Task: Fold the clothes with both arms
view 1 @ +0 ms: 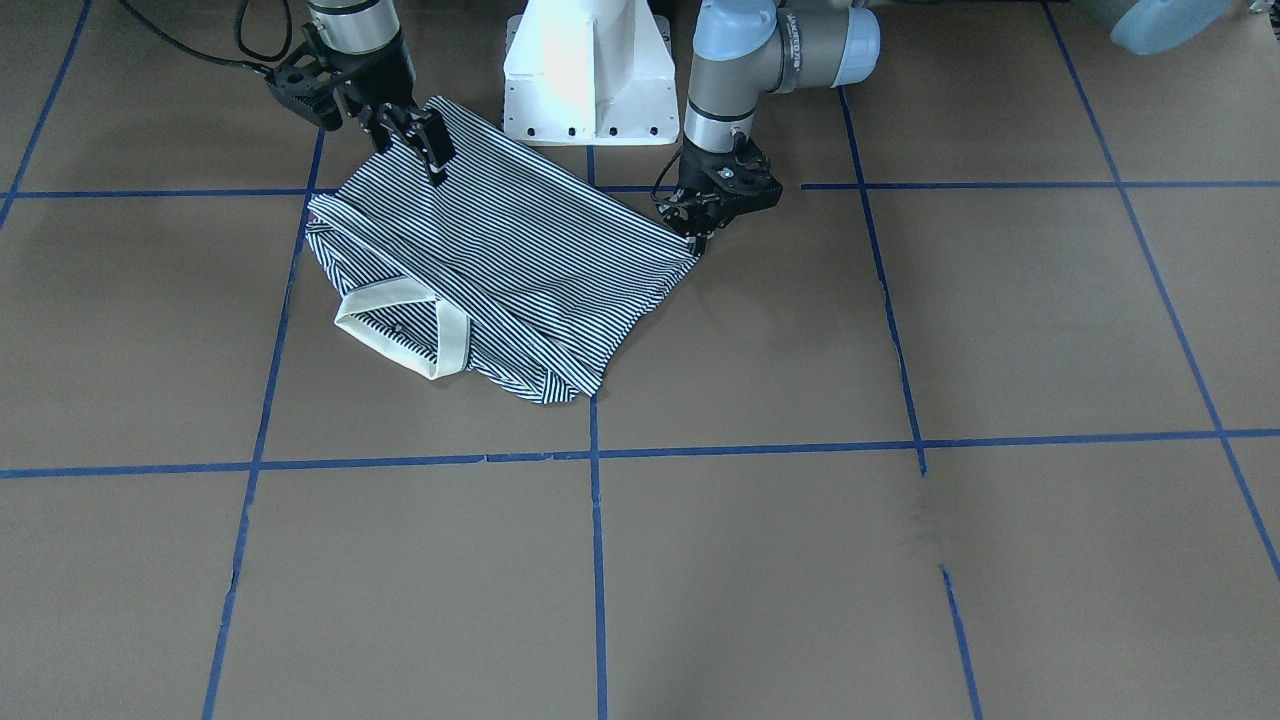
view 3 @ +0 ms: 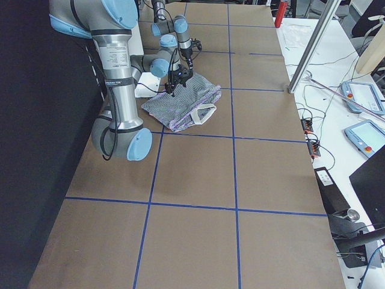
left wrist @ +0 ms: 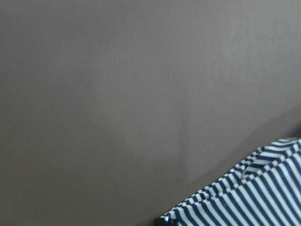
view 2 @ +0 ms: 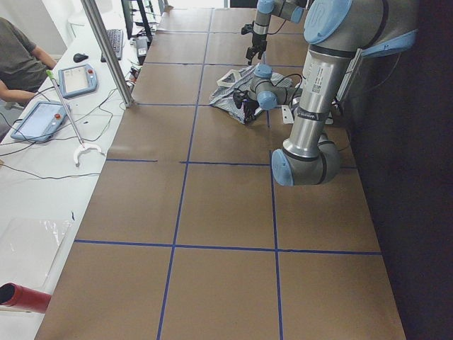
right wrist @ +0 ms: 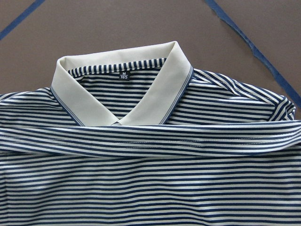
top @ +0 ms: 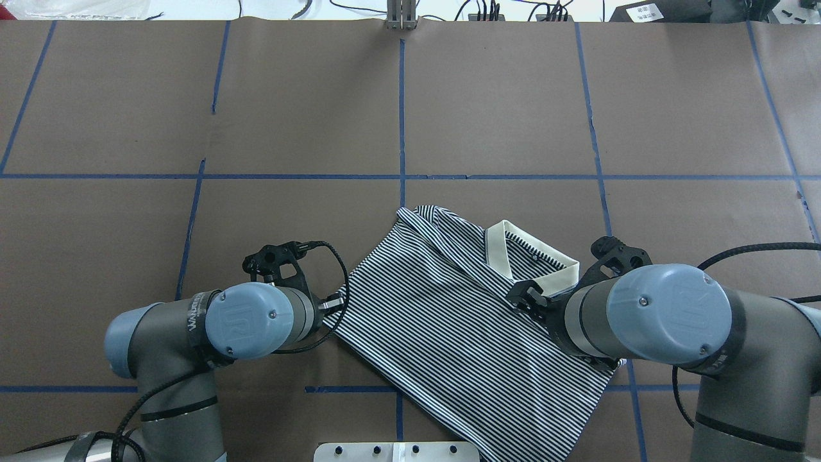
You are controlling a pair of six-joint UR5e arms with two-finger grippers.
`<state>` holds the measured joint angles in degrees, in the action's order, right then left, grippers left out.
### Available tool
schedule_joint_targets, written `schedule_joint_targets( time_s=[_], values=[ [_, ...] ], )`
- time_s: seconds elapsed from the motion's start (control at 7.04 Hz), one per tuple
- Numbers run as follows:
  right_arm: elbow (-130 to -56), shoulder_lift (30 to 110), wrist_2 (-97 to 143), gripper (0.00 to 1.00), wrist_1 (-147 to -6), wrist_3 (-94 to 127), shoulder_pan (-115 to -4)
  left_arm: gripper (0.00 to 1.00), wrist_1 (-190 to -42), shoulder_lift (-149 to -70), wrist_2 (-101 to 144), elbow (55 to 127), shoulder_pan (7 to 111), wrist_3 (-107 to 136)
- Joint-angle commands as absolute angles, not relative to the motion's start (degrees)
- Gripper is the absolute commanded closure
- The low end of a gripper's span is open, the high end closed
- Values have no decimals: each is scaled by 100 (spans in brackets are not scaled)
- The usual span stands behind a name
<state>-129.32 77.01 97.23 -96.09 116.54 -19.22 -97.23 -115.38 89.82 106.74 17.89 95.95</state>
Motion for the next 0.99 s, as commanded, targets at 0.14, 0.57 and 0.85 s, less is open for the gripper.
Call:
schedule_joint_targets(
  time_s=[0.14, 0.57, 0.85],
  values=[
    [-12964, 7682, 9729, 0, -9615, 11654, -2013, 100, -9755, -11750, 9026, 10583, 3088, 8188],
    [-12973, 7682, 9756, 0, -9615, 11654, -2109, 100, -11366, -12951, 9053, 8123, 4164, 7901],
    [-12973, 7664, 9695, 0, -9598, 11654, -2179, 100, -12319, -13864, 9053, 6336, 4403, 7893]
  ],
)
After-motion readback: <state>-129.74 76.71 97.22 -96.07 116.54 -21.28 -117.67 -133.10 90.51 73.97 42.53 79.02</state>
